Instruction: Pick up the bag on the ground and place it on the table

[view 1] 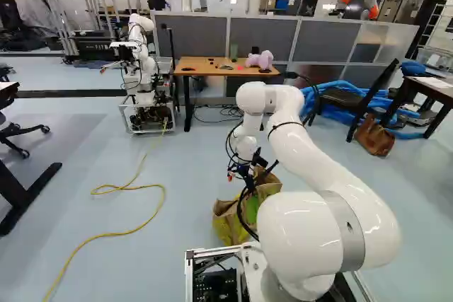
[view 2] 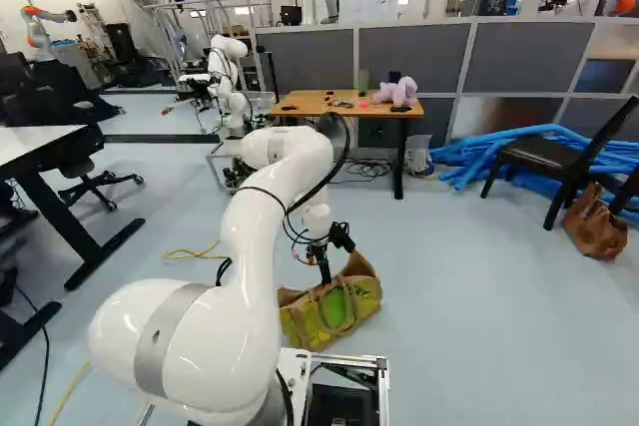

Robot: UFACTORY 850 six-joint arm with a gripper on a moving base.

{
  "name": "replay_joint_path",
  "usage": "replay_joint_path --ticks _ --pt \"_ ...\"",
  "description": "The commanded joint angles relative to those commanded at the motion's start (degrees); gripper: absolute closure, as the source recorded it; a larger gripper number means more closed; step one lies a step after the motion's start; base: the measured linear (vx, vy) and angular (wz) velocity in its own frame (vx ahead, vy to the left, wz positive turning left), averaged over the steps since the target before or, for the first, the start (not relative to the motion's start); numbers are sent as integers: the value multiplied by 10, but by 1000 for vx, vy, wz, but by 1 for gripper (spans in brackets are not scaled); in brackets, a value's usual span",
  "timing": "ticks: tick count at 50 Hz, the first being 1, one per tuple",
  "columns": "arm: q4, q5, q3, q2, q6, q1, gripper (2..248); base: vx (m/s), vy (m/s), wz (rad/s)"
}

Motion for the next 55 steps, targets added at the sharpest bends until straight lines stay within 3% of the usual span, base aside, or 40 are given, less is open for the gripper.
replay_joint_path --ticks 55 --pt "0 0 -119 -122 0 0 3 0 0 0"
